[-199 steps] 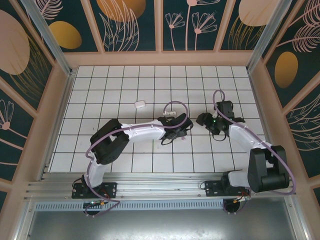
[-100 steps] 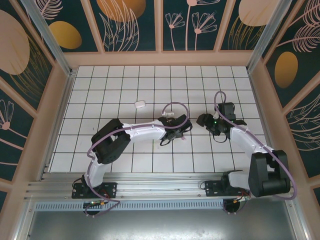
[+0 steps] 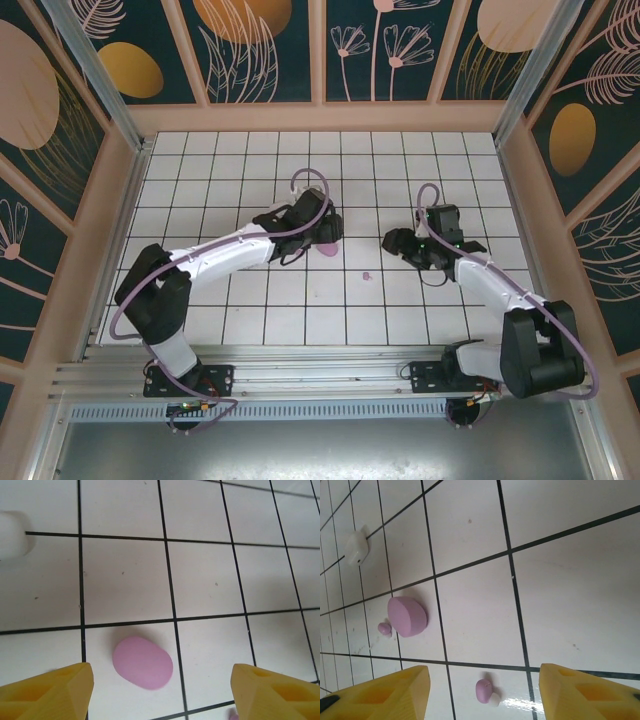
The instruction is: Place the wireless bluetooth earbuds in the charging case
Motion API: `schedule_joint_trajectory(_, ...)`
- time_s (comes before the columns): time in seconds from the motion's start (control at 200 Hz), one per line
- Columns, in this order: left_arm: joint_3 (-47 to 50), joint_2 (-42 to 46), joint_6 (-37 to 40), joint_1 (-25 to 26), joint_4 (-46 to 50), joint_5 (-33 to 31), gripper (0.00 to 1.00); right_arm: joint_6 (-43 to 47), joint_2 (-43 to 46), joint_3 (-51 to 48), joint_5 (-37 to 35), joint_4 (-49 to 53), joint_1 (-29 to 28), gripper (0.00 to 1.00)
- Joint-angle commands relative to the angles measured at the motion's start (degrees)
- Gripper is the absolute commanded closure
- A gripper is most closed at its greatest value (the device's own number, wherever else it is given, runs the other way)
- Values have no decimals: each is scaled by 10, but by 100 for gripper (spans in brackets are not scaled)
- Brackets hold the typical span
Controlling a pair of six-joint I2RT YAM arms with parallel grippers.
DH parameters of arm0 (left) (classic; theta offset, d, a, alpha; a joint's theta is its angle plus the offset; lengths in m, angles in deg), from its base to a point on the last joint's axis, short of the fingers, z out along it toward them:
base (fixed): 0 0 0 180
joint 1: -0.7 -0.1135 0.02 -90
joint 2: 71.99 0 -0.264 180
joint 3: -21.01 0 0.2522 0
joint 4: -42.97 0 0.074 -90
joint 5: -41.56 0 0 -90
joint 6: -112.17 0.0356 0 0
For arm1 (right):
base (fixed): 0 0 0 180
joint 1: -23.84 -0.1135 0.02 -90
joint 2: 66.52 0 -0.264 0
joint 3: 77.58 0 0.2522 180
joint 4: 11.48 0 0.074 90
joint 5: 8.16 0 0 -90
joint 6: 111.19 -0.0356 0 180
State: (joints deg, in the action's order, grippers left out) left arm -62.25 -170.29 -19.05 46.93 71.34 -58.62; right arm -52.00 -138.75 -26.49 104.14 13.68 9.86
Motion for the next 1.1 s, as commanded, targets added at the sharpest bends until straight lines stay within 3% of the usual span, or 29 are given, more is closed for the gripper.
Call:
schedule_joint_trajectory(0.0,26,-3,69,-12,-37,77,28,-30,-17,-5,-30,-20,-45,41)
schedule_joint_trajectory(0.22,91,60,45,-83,-52,87,26,-62,-100,69,-103,-26,-169,40)
schedule_joint_trajectory(0.385,134,72,6,-90,-77,105,32,2,-214,157,-109,-19,-170,41)
schedule_joint_trajectory(0.5,133,52,-62,-76,-92,113,40,9,-275,213,-107,15,-167,48)
schedule_joint_trajectory(0.601,72,6,-102,-37,-23,61,38,-11,-253,189,-101,-4,-151,50)
schedule_joint_trajectory(0.766,11,-73,-166,2,21,40,35,-28,-185,113,-99,-15,-107,51)
schedule_joint_trajectory(1.096,-101,-178,-174,11,94,8,34,-17,-88,37,-91,-15,-50,51)
